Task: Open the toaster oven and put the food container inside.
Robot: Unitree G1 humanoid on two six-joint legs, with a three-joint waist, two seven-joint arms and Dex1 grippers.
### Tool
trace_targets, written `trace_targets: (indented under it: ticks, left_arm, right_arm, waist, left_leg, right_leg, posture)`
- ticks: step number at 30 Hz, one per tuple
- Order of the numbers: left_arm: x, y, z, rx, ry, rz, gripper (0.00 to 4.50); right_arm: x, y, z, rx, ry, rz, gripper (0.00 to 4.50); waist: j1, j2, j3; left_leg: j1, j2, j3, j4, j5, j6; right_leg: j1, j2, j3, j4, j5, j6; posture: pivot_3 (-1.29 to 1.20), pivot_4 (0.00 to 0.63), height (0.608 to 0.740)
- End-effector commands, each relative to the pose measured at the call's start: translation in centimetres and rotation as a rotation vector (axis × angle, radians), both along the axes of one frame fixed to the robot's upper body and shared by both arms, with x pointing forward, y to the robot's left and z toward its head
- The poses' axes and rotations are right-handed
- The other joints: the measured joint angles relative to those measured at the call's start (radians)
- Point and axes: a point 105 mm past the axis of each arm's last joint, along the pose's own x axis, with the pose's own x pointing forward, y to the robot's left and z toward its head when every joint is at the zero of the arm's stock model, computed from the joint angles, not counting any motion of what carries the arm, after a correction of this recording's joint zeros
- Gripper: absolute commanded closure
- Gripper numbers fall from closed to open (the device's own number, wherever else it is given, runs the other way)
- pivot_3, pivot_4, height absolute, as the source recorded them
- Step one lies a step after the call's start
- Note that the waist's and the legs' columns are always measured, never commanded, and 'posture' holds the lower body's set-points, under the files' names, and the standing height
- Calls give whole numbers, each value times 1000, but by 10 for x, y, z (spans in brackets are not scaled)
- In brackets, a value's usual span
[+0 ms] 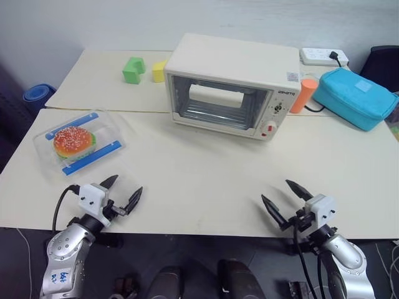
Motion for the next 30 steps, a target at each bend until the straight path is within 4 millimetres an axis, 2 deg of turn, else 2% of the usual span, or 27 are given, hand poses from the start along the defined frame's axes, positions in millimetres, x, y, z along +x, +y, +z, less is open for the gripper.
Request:
trace_targets:
  ticks: [1,3,7,10,15,17,20,25,30]
  left_arm:
    - [1,-3,25,-5,-69,-44,0]
    - [3,-2,35,-47,-84,-63,0]
    - [-4,-4,71,-112,-71,-312,0]
    - [-2,-4,99,-118,-96,-391,0]
    - [2,-11,126,-148,-93,-469,0]
    - [4,-14,127,-150,-87,-473,0]
    - [4,-18,126,-144,-89,-470,0]
    - [2,-22,120,-150,-87,-451,0]
    - [4,-14,116,-188,-94,-400,0]
  right_arm:
    - [3,3,10,45,-41,20,15]
    - [6,7,16,74,-46,45,15]
    - [25,40,60,111,-55,216,15]
    - [43,52,83,108,-59,264,15]
    - [77,71,117,82,-86,297,15]
    - [89,77,130,83,-96,289,15]
    - [98,85,141,83,-107,298,15]
    - [100,102,153,82,-129,352,15]
    - [96,117,159,78,-149,399,15]
  waist:
    - [0,0,0]
    - [0,0,0]
    - [-11,1,0]
    - [-12,1,0]
    - [-11,2,0]
    - [-12,2,0]
    - [-14,2,0]
    - [-23,2,0]
    - [-27,2,0]
  left_leg:
    - [0,0,0,0,0,0]
    - [0,0,0,0,0,0]
    - [0,1,0,0,1,-1]
    - [0,1,-2,0,1,-2]
    - [-3,0,-2,0,3,-6]
    - [-3,0,-2,0,3,-6]
    - [-4,0,-2,0,2,-6]
    - [-5,0,-2,-1,2,-5]
    - [-5,-1,-2,0,2,-5]
  right_leg:
    - [0,0,0,0,0,0]
    - [0,0,0,0,0,0]
    - [-1,0,0,1,0,0]
    - [-2,0,-1,2,-1,-2]
    - [-3,0,-2,1,-1,-2]
    - [-3,0,-2,1,-1,-2]
    - [-3,0,-2,0,-1,-2]
    - [-4,0,-2,1,-1,-2]
    - [-4,0,-2,1,-1,-2]
  posture:
    - [0,150,740]
    - [0,150,740]
    - [0,150,740]
    - [0,150,740]
    - [0,150,740]
    - [0,150,740]
    - [0,150,740]
    - [0,150,740]
    - [0,150,740]
